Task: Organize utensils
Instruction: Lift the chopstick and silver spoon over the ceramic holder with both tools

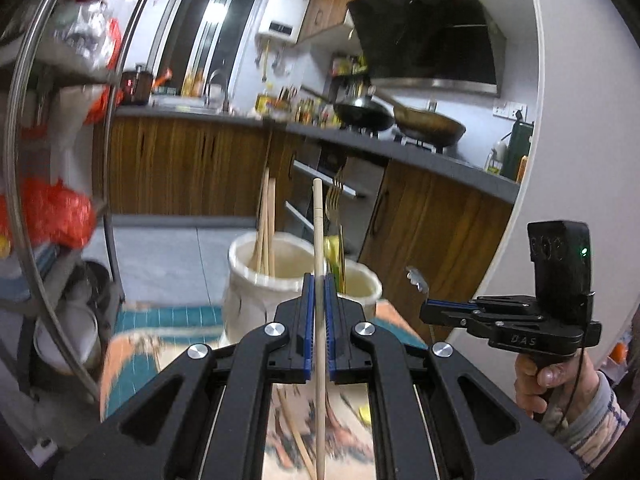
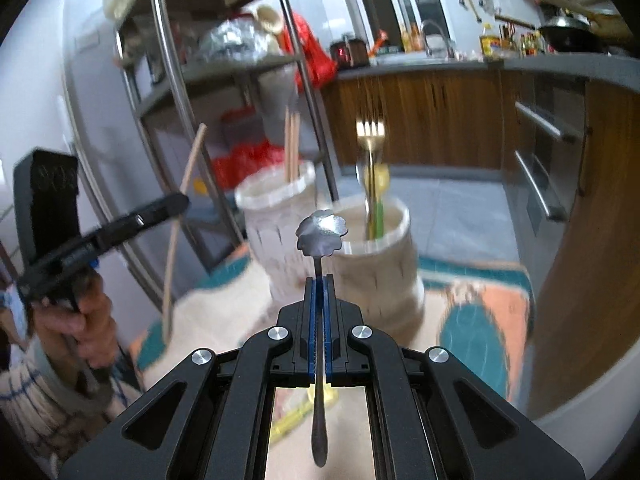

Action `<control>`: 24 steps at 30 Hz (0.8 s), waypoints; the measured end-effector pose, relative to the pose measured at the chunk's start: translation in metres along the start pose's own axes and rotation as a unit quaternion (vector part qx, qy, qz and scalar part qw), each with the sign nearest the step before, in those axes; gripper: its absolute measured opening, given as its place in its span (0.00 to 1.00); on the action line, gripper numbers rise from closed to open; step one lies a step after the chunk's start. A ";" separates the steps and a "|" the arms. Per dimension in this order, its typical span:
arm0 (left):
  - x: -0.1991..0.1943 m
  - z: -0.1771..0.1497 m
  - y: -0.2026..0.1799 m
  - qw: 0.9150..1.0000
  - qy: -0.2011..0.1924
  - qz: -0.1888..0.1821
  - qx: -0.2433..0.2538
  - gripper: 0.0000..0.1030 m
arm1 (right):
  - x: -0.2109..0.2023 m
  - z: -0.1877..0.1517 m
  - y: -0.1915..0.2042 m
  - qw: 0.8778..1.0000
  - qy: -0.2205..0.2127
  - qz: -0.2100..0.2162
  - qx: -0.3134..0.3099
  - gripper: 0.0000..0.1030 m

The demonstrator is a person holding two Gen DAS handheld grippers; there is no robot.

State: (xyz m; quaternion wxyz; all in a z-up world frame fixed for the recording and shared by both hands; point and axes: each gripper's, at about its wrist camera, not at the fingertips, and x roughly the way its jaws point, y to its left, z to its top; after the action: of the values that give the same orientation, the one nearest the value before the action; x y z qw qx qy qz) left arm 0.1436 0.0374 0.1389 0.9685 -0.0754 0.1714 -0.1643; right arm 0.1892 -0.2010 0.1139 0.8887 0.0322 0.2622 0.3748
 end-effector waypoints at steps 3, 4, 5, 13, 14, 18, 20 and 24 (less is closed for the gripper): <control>0.004 0.015 -0.001 1.000 -0.023 0.002 0.012 0.04 | -0.001 0.017 0.002 1.000 -0.028 0.003 -0.007 0.04; 0.006 0.019 -0.001 0.999 -0.030 0.002 0.013 0.04 | 0.000 0.024 0.002 0.999 -0.039 0.004 -0.009 0.04; 0.007 0.024 0.000 0.999 -0.039 0.002 0.013 0.04 | 0.000 0.030 0.001 0.999 -0.048 0.007 -0.010 0.04; 0.019 0.050 0.018 0.995 -0.097 0.002 -0.010 0.04 | 0.008 0.055 -0.004 0.995 -0.095 0.017 -0.025 0.04; 0.022 0.051 0.019 0.995 -0.099 0.003 -0.009 0.04 | 0.010 0.057 -0.006 0.995 -0.097 0.015 -0.025 0.04; 0.030 0.057 0.023 0.994 -0.108 0.002 -0.021 0.04 | 0.008 0.063 -0.018 0.994 -0.112 0.019 -0.007 0.04; 0.032 0.058 0.024 0.993 -0.113 -0.001 -0.028 0.04 | 0.006 0.065 -0.022 0.993 -0.120 0.021 0.000 0.04; 0.038 0.061 0.026 0.991 -0.124 -0.010 -0.041 0.04 | 0.000 0.067 -0.027 0.990 -0.138 0.028 0.009 0.04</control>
State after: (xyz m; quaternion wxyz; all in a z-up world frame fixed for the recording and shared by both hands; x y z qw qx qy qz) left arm 0.2064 0.0540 0.1789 0.9766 -0.1367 0.0562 -0.1562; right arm 0.2396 -0.2111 0.1642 0.9054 0.0988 0.1393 0.3887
